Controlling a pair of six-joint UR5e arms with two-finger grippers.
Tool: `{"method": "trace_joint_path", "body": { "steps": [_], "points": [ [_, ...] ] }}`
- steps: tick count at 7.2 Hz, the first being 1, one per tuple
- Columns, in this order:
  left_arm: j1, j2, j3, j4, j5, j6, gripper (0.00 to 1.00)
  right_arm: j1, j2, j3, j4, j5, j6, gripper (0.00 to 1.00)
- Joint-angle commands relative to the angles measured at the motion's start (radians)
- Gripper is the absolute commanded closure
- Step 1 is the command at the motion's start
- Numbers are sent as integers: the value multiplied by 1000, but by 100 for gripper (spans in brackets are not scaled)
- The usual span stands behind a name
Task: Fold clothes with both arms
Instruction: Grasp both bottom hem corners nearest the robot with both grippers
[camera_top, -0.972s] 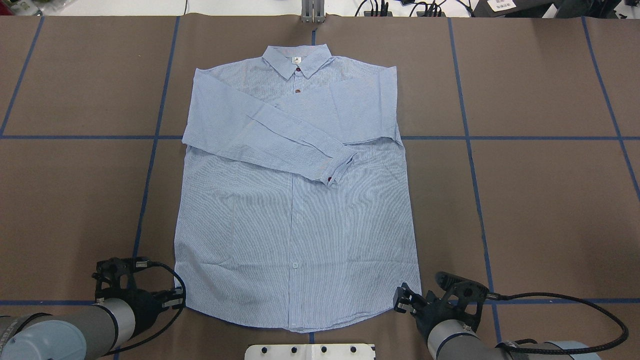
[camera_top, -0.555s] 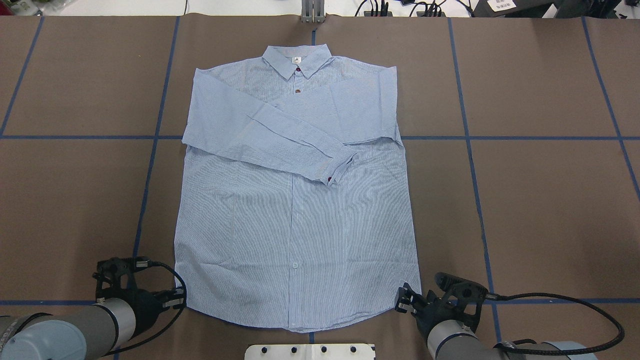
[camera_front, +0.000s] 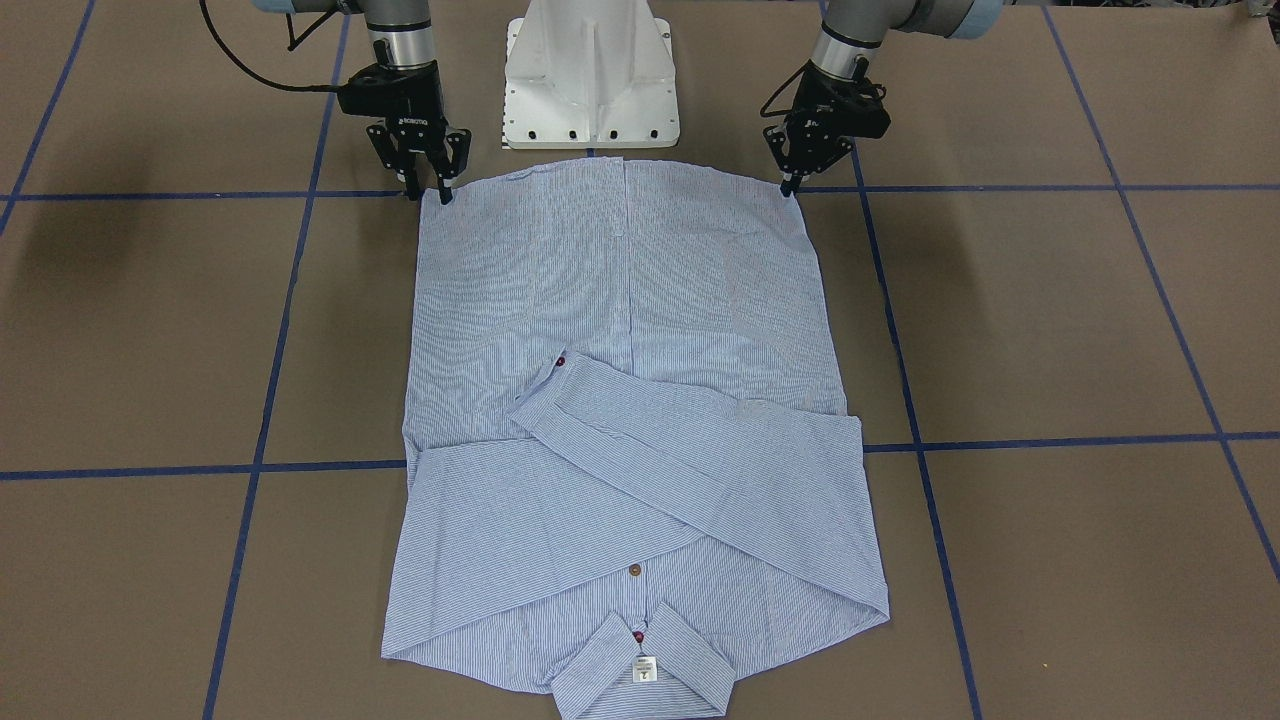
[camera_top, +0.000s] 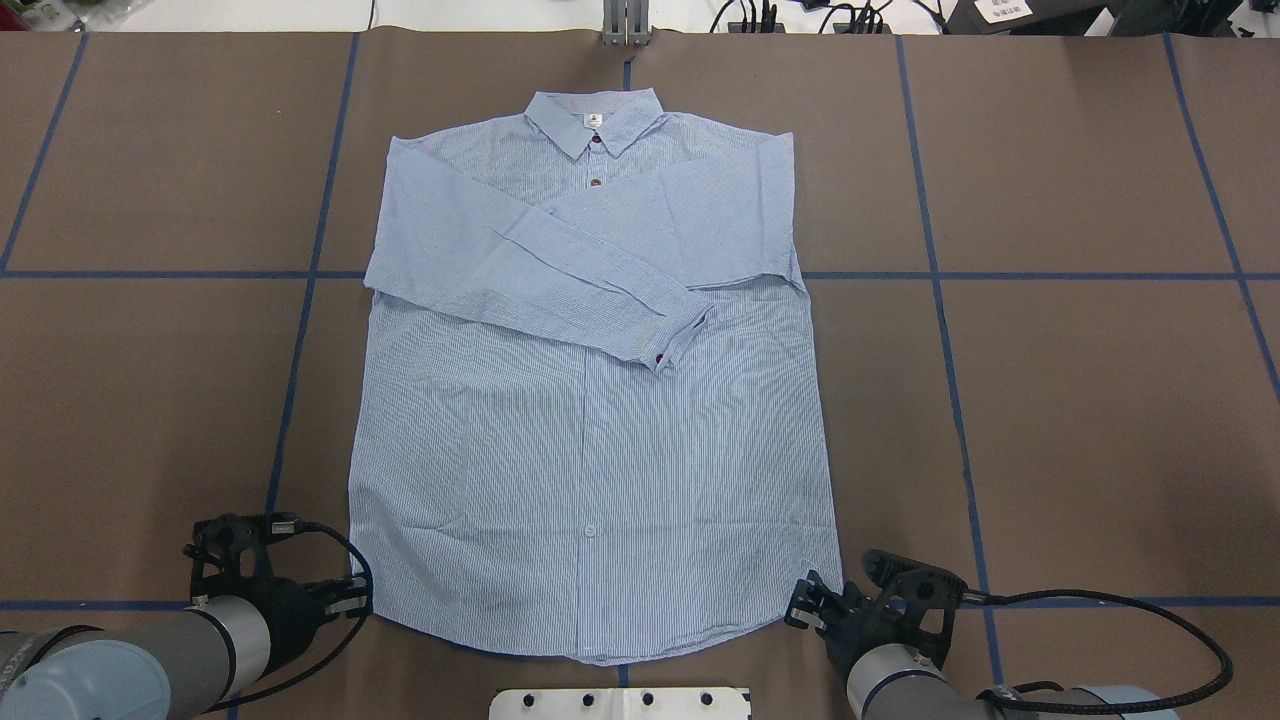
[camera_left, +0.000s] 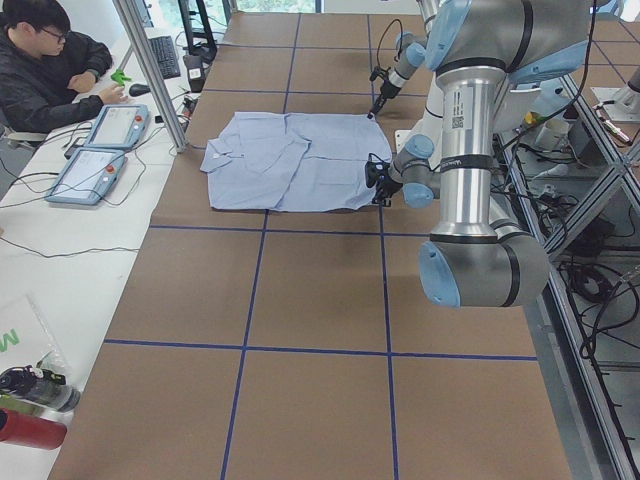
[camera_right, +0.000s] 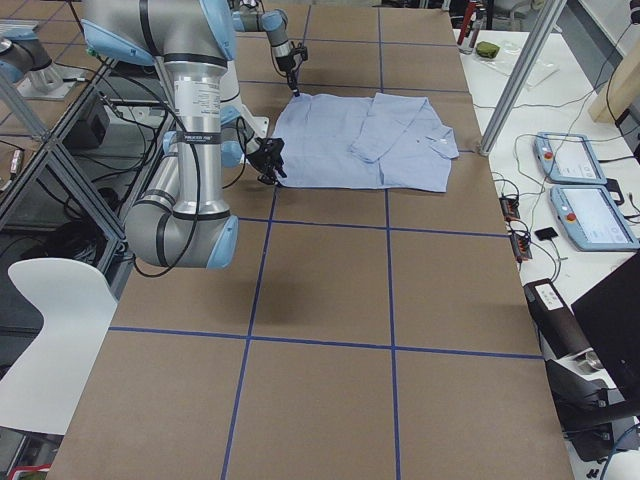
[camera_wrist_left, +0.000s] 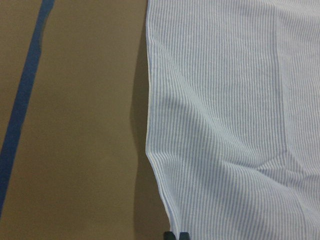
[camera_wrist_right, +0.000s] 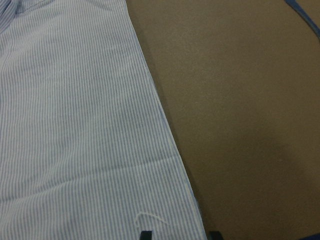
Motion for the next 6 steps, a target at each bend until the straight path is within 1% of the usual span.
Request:
{"method": "trace_joint_path", "body": {
  "steps": [1, 2, 4, 5, 6],
  "points": [
    [-2, 0, 0, 0, 0, 0, 100, 1, 31, -17, 0, 0, -1, 89],
    [-2, -3, -2, 0, -2, 0, 100, 7, 31, -17, -2, 0, -4, 100],
    [-2, -5, -26, 0, -3, 0, 100, 19, 26, -2, -2, -2, -4, 100],
    [-7, 1, -57, 2, -8, 2, 100, 35, 20, 51, -9, 3, -7, 100],
    [-14, 10, -151, 32, -29, 56, 100, 58, -7, 134, -15, 7, -13, 100]
  ]
}}
